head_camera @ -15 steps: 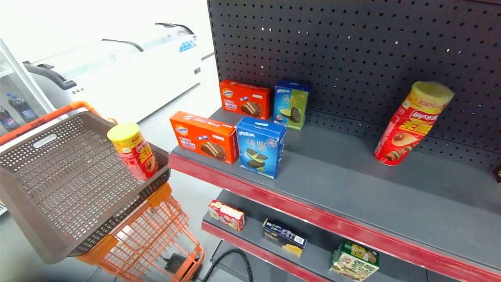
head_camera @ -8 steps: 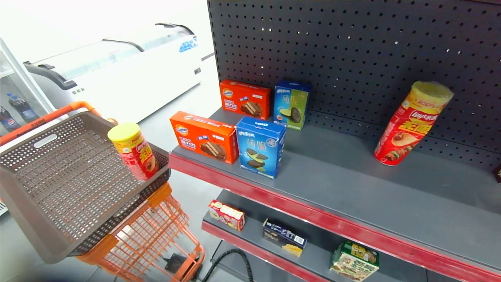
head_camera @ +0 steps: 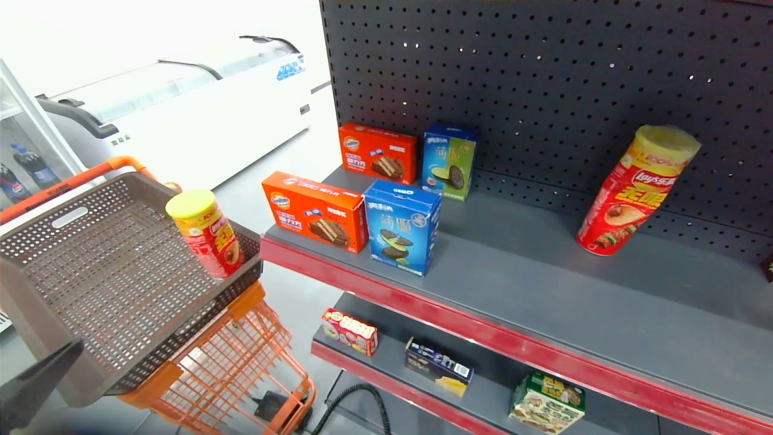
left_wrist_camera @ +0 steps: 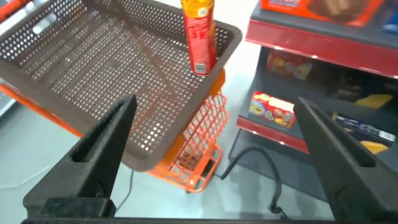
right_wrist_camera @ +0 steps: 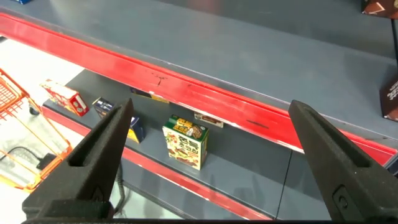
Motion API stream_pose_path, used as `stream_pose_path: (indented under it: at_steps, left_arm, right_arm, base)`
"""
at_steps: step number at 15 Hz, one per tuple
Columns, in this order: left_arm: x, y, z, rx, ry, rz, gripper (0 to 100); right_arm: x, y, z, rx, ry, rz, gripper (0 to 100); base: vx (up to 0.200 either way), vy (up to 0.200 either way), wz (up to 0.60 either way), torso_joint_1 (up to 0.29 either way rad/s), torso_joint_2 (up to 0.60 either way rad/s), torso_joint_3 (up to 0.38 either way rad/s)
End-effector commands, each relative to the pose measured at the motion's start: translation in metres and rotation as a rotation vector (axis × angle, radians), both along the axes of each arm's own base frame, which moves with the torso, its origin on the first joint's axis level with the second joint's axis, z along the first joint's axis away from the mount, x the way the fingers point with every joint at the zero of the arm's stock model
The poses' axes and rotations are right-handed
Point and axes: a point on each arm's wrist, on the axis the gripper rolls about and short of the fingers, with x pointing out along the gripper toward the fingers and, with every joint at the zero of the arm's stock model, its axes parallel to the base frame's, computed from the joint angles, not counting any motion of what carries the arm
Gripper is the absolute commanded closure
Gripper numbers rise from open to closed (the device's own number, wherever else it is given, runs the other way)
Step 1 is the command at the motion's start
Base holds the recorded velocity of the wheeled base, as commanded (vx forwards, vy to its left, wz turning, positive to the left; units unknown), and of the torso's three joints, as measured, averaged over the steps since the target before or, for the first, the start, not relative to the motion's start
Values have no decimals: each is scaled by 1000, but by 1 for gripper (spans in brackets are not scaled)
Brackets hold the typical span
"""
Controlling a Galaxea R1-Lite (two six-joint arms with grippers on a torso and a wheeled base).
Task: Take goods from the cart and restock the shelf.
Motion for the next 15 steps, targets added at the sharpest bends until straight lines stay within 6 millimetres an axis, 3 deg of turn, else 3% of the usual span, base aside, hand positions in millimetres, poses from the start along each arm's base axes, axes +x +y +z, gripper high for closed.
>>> stream_pose_path:
  at_steps: [1, 5, 6, 8, 12, 15]
  left_arm:
    - [61, 20, -10, -9, 144, 72, 0]
    - [127, 28, -29, 19, 165, 39, 0]
    - [156, 31, -33, 20, 132, 30, 0]
    - [189, 31, -33, 25, 99, 8, 0]
    - [231, 36, -42, 30, 27, 9, 0]
    - [253, 23, -59, -37, -32, -30, 0]
  right_arm:
    - [0, 0, 0, 0, 1, 0, 0]
    - [0, 0, 0, 0, 1, 0, 0]
    - [0, 0, 0, 2, 1, 0, 0]
    - [0, 0, 0, 0, 1, 0, 0]
    - [0, 0, 0, 0, 1, 0, 0]
    - [0, 0, 0, 0, 1, 1, 0]
  base:
    - [0, 0, 0, 0, 0, 0]
    - [0, 0, 0, 0, 0, 0]
    - [0, 0, 0, 0, 0, 0]
    - [0, 0, 0, 0, 0, 0]
    - [0, 0, 0, 0, 0, 0]
    - [0, 0, 0, 0, 0, 0]
